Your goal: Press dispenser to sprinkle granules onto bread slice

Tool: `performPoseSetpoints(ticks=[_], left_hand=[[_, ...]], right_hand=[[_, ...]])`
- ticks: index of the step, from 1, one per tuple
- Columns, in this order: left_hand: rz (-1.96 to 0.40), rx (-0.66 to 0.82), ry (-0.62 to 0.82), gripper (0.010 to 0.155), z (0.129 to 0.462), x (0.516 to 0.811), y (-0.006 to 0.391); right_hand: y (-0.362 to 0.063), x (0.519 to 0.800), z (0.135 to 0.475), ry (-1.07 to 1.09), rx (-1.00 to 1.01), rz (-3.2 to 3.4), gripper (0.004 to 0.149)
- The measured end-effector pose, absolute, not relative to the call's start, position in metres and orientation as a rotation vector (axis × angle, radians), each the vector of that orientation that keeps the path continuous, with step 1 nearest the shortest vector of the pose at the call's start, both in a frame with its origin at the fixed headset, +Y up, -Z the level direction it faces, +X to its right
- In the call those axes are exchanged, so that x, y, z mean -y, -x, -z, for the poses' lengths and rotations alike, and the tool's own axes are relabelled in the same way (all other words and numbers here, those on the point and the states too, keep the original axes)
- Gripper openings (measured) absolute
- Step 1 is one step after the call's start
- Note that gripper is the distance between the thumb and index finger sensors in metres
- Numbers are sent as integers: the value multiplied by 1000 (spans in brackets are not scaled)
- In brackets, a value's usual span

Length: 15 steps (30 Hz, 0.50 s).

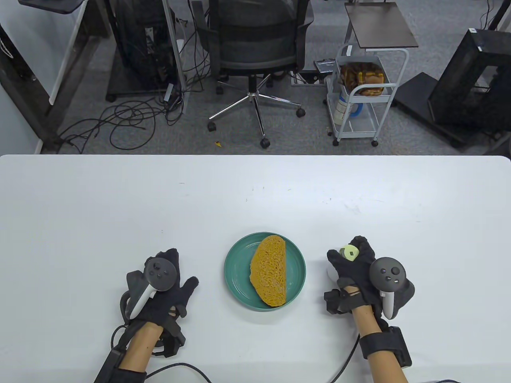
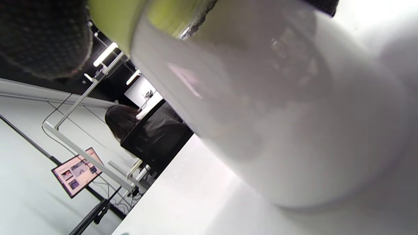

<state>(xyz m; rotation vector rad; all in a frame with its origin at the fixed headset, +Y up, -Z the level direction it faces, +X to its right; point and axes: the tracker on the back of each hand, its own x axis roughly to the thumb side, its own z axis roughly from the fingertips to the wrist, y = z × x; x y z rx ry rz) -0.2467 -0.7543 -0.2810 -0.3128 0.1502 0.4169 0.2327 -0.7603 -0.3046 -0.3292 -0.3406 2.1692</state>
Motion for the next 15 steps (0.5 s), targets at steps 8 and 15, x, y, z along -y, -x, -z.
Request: performPoseSetpoints(ticks=[8, 15], left_hand=[[-433, -156, 310, 91, 280, 753, 252], [-409, -138, 309, 91, 279, 754, 246]], right_hand=[[-271, 726, 280, 272, 464, -2086, 88], [-303, 742, 281, 212, 565, -2333, 77]])
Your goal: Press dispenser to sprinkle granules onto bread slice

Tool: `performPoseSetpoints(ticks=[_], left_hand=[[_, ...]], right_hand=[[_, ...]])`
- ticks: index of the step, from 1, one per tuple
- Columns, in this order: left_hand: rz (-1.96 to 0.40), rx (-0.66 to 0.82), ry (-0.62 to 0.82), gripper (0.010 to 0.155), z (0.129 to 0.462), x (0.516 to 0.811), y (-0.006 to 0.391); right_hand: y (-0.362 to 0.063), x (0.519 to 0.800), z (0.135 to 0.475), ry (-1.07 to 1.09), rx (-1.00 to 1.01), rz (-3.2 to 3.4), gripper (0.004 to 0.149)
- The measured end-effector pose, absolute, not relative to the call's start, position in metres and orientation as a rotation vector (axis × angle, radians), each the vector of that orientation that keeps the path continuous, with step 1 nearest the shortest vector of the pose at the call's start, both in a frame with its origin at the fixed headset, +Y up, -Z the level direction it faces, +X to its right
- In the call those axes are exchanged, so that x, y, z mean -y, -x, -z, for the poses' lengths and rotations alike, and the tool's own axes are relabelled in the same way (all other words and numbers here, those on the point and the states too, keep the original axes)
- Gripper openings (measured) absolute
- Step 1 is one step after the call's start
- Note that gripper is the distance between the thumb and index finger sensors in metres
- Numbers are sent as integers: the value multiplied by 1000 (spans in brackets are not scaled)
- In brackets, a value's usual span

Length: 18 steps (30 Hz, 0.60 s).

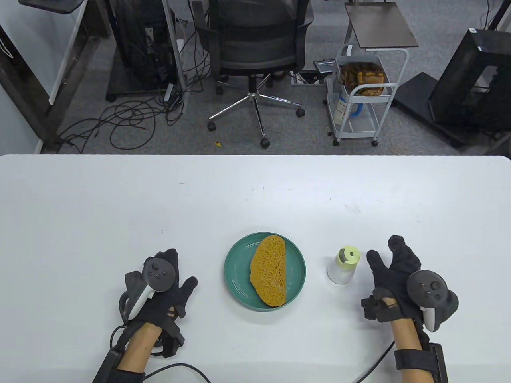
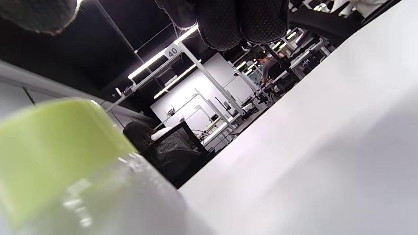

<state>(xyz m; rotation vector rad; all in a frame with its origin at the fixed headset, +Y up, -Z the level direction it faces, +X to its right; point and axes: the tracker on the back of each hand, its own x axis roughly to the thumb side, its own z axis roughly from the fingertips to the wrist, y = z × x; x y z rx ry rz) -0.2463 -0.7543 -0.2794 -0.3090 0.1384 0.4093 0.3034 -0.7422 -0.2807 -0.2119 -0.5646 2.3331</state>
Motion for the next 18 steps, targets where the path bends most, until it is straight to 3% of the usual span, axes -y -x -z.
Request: performPoseSetpoints(ticks=[5, 18], left_hand=[[-381, -123, 316, 91, 278, 756, 240], [-371, -143, 314, 91, 278, 758, 240]], right_hand=[[-310, 750, 285, 211, 436, -2369, 79], [-315, 752, 287, 201, 422, -2361, 78]])
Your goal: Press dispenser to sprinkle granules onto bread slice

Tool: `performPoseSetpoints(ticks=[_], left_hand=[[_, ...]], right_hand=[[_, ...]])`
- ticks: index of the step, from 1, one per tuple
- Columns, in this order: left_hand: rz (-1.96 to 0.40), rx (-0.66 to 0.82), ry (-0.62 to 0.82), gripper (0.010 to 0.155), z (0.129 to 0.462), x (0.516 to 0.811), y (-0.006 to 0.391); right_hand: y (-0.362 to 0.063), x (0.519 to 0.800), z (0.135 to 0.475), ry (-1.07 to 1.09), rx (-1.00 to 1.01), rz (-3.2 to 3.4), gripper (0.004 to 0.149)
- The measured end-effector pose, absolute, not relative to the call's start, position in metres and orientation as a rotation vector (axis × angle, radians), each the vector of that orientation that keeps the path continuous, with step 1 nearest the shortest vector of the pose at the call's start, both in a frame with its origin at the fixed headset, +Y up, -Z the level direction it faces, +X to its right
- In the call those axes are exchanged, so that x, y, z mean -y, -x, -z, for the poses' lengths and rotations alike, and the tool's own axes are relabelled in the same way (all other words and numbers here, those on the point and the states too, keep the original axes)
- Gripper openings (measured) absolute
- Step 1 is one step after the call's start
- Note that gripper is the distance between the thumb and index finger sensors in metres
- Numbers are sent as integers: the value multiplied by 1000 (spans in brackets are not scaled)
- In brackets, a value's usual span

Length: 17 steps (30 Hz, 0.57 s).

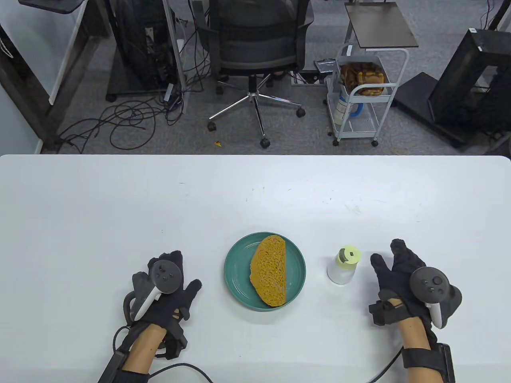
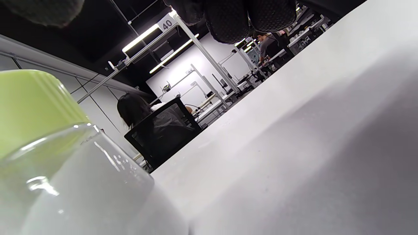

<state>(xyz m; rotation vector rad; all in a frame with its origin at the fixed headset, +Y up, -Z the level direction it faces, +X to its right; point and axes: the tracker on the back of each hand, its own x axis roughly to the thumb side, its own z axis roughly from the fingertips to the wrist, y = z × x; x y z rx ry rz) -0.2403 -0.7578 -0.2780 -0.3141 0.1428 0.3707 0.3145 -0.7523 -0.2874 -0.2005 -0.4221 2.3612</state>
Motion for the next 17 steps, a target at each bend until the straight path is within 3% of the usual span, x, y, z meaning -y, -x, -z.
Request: performPoseSetpoints(ticks=[17], left_hand=[[-371, -127, 309, 91, 277, 758, 241]], right_hand=[[-310, 756, 288, 217, 389, -2393, 77]])
